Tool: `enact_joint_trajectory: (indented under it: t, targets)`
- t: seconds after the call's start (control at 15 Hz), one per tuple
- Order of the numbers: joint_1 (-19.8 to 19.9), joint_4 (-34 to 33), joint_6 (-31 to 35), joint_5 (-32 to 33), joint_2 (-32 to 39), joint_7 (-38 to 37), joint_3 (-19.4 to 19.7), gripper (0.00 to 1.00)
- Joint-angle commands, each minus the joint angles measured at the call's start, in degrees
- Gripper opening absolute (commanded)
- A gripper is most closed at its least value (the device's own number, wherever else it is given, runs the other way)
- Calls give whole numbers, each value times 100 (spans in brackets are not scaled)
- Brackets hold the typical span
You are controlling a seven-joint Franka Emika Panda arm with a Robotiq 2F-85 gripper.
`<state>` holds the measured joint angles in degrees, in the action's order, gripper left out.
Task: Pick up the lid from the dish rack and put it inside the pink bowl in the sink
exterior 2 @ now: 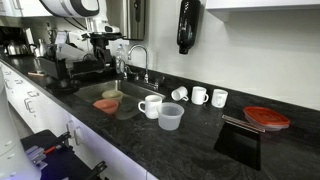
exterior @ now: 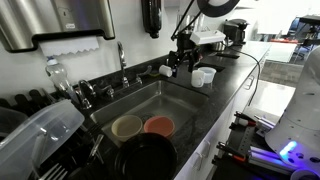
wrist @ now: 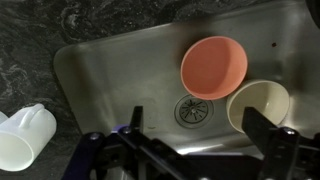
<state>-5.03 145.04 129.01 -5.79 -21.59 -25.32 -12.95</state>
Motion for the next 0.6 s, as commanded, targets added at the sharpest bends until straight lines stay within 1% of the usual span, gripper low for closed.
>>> enact_joint_trajectory:
  t: [0.0, 0.2, 0.33, 0.53]
  targets:
    - [-21, -7, -11, 11, -3, -6, 23, 100]
    - [-38, -82, -44, 3, 57, -15, 3, 100]
    - [-102, -386, -138, 96, 293, -23, -106, 100]
    - [-267, -1052, -236, 127, 818, 34, -276, 100]
